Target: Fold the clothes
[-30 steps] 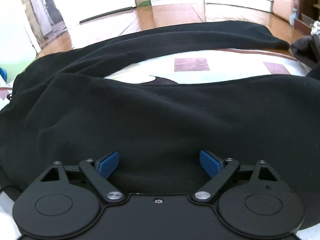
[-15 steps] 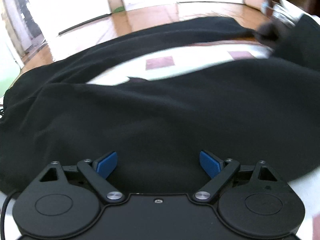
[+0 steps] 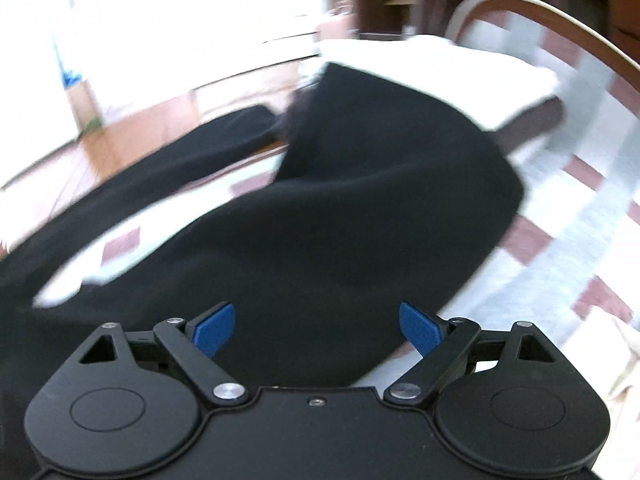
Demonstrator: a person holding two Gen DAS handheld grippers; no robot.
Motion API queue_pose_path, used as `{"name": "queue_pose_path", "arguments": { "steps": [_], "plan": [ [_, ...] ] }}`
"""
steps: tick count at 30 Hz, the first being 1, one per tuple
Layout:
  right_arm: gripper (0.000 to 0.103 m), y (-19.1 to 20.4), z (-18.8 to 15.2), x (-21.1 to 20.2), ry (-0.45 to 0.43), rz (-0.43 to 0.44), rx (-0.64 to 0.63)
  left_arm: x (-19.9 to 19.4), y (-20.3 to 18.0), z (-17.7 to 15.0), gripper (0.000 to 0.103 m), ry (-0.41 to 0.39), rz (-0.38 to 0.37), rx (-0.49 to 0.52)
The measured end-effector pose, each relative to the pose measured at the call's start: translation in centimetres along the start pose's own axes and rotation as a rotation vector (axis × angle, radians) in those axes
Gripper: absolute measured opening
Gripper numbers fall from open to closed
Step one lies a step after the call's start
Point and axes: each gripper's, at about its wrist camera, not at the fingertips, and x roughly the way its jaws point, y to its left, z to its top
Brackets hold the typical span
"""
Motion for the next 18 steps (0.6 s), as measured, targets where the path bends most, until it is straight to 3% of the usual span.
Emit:
{"name": "queue_pose_path", "arguments": {
  "steps": [5, 7, 10, 13, 14, 15, 17, 18],
  "plan": [
    [0.092, -5.8, 0.2, 1.8, 0.016, 0.010, 0.228, 2.1, -2.0, 0.3, 0.058, 0.075, 0.001, -0.072],
    [0.092, -7.8, 0.1, 3.2, 0.005, -0.005, 0.295, 2.5, -3.5, 0.3, 0.059, 0.078, 0.029, -0.048],
    [0.093, -9.9, 0.7, 5.2, -0.039, -0.005, 0.353, 2.8, -5.3, 0.4, 0.061, 0.063, 0.038, -0.030],
    [0.092, -10.4, 2.0, 6.3, -0.136, 0.047, 0.370, 3.0, -7.5, 0.4, 0.060, -0.007, 0.059, -0.049],
    [0.072, -10.3, 2.4, 6.7, -0.153, 0.076, 0.379, 3.2, -8.4, 0.4, 0.060, -0.030, 0.062, -0.046],
    [0.030, -9.8, 3.0, 6.9, -0.144, 0.106, 0.365, 3.5, -9.4, 0.4, 0.060, -0.048, 0.052, -0.039],
    [0.014, -7.3, 5.0, 5.3, -0.161, 0.086, 0.233, 4.4, -11.3, 0.3, 0.060, -0.063, 0.039, -0.029],
    [0.009, -6.4, 5.7, 3.6, -0.212, 0.076, 0.178, 4.9, -12.2, 0.3, 0.060, -0.068, 0.039, -0.019]
  ]
}}
